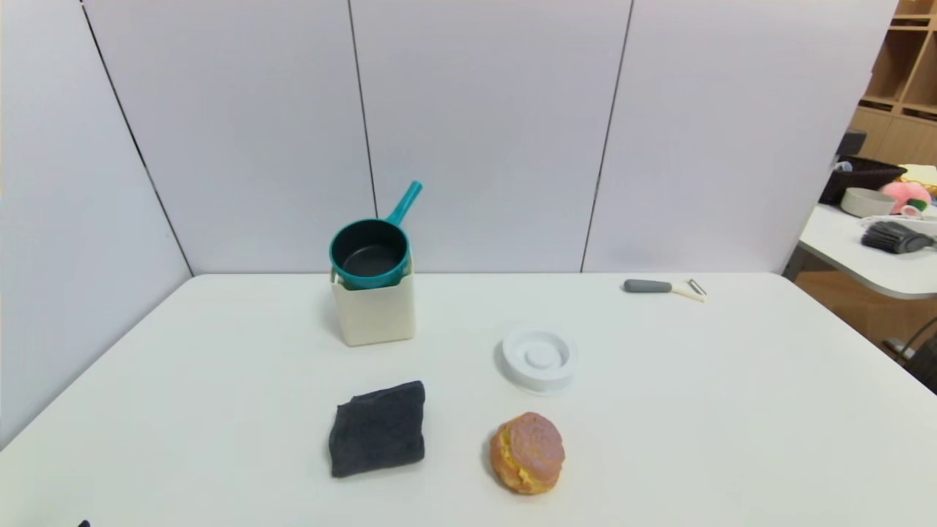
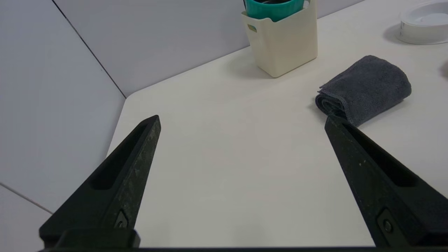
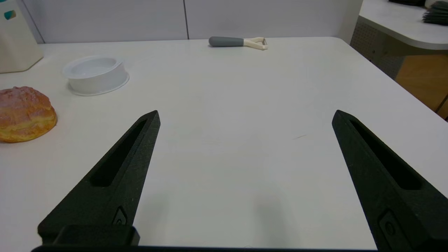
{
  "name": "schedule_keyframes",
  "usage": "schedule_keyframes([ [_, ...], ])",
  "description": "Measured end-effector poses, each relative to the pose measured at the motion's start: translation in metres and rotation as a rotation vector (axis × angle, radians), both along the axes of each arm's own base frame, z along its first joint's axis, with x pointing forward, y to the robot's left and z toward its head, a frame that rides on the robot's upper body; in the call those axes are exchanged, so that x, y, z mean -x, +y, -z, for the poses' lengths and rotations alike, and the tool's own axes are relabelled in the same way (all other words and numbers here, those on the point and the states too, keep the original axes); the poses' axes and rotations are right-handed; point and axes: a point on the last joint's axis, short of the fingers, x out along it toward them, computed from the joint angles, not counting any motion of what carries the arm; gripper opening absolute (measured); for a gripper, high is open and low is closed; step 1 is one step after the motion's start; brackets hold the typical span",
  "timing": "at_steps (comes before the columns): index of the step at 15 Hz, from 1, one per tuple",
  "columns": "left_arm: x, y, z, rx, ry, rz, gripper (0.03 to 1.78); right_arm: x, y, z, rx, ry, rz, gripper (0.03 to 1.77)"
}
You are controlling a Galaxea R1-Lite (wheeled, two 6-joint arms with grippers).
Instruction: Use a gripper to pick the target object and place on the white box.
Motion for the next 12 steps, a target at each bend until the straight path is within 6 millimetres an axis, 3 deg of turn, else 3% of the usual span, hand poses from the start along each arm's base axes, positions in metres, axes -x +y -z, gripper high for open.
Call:
schedule_keyframes([
  [6,0.014,0.001,0.052,0.112,-0.039,-0.059,1.69,0.0,0.0,0.0,0.0,0.0,0.0,1.7],
  [12,0.015,0.003,0.072,0.211,0.03,-0.128,1.69,0.0,0.0,0.0,0.0,0.0,0.0,1.7],
])
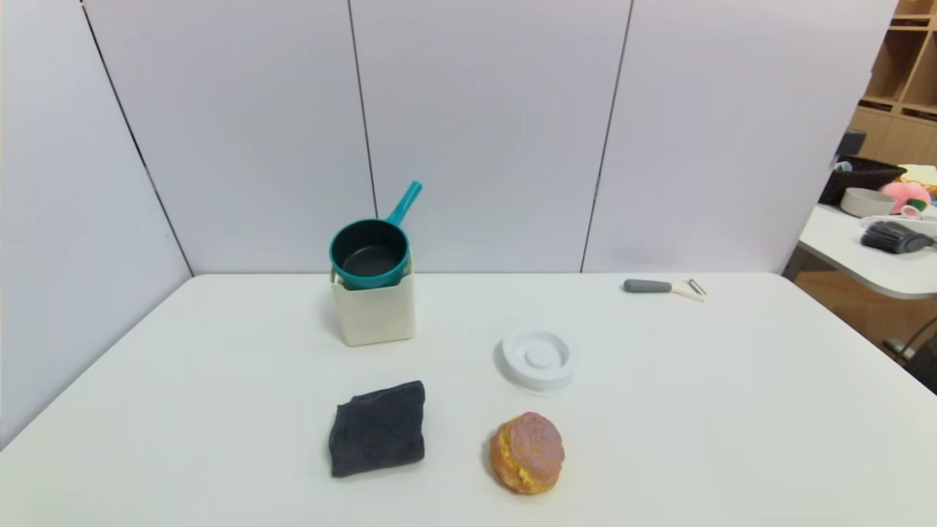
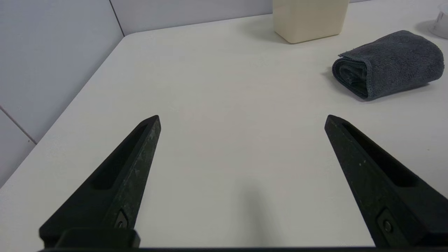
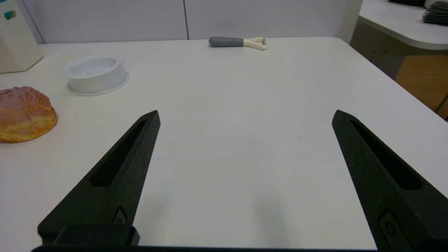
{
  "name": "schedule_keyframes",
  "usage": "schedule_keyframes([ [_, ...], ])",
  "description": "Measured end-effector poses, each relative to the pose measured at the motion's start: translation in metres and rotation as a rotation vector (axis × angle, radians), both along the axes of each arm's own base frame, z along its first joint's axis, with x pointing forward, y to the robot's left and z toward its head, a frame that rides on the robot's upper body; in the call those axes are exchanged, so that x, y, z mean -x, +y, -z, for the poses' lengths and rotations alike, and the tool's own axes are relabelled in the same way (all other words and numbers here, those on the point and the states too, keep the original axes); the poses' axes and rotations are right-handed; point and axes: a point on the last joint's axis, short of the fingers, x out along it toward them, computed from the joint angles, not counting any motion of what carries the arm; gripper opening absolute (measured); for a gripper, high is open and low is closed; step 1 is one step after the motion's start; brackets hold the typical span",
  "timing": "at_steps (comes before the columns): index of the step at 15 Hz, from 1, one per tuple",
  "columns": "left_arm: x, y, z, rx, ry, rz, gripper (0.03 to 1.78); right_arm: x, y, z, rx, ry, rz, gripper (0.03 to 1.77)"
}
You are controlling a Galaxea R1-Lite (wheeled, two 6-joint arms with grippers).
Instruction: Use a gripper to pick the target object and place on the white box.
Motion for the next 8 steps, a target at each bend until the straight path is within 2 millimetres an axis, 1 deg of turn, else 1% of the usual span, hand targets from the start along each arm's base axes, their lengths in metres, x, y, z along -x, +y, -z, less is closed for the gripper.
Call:
schedule_keyframes([
  [8,0.0001,0.0002,0.0002,0.046,0.001,-0.011,1.69,0.0,0.0,0.0,0.0,0.0,0.0,1.7],
])
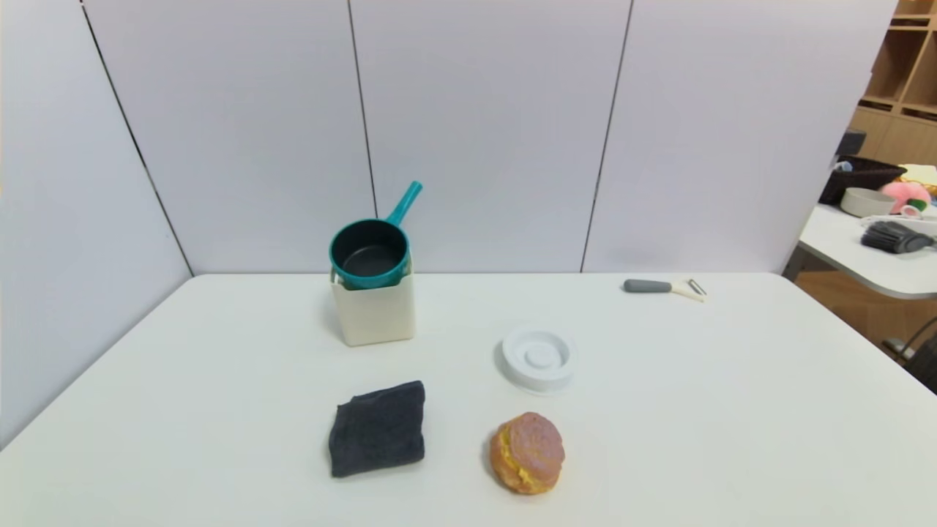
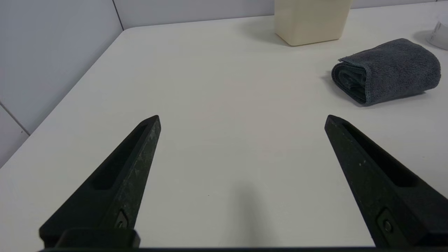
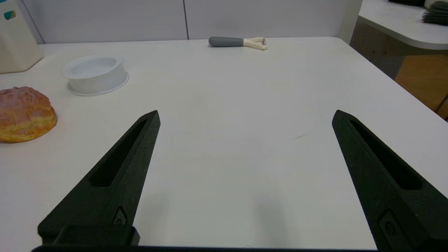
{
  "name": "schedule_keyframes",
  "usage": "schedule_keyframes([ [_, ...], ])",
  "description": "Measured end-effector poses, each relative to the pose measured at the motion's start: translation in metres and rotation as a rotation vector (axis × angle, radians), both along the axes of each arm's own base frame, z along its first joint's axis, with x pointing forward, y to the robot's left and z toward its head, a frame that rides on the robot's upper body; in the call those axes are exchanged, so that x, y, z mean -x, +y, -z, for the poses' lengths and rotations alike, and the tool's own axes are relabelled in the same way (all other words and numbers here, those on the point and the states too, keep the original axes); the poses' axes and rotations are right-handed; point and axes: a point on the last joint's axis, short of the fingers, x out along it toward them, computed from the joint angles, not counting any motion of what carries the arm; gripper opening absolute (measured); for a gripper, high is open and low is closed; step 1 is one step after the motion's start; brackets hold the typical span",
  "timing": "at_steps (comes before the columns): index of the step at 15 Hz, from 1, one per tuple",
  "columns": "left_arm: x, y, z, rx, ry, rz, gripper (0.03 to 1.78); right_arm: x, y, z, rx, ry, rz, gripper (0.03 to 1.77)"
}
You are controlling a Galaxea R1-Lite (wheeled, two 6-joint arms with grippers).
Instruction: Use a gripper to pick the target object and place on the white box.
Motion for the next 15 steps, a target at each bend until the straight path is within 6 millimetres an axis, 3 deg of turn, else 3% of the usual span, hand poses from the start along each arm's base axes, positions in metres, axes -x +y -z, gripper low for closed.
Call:
schedule_keyframes([
  [15,0.0,0.0001,0.0,0.001,0.0,-0.002,1.69,0.0,0.0,0.0,0.021,0.0,-0.001,1.7],
])
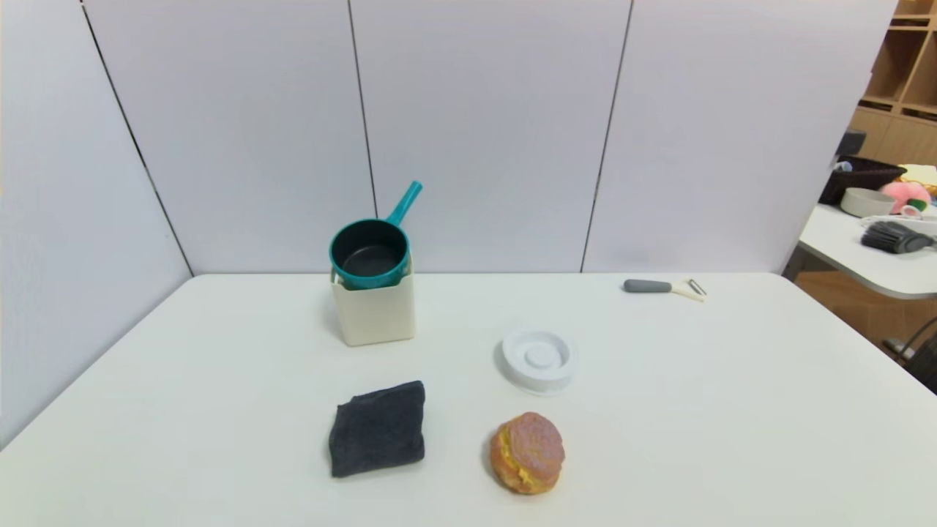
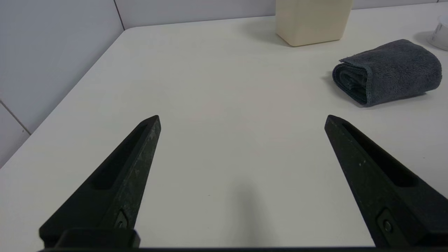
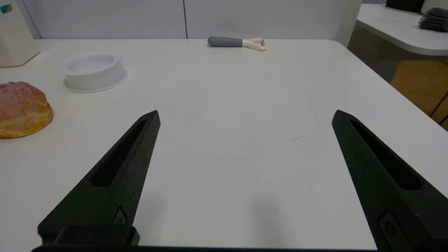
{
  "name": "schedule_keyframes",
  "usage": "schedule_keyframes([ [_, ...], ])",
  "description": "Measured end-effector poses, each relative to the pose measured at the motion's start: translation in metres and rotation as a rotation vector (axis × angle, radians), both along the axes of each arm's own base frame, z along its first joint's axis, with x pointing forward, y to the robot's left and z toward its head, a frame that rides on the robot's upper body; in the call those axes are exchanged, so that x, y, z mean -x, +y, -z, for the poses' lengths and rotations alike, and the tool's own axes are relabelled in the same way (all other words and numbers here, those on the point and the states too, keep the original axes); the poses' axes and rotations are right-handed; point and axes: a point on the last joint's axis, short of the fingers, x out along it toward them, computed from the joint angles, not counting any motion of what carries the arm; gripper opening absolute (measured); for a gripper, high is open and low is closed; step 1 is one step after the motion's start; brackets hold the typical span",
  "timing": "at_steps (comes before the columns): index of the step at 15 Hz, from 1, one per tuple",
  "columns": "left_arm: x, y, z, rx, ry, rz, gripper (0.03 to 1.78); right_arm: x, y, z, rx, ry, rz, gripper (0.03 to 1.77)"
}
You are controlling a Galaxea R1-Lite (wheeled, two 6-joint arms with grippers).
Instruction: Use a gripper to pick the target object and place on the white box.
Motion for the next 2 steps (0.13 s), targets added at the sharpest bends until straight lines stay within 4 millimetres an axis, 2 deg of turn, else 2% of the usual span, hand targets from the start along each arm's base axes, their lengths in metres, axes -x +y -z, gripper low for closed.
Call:
schedule_keyframes([
  [2,0.0,0.0,0.0,0.0,0.0,0.0,1.69,0.0,0.0,0.0,-0.004,0.0,0.0,1.7],
])
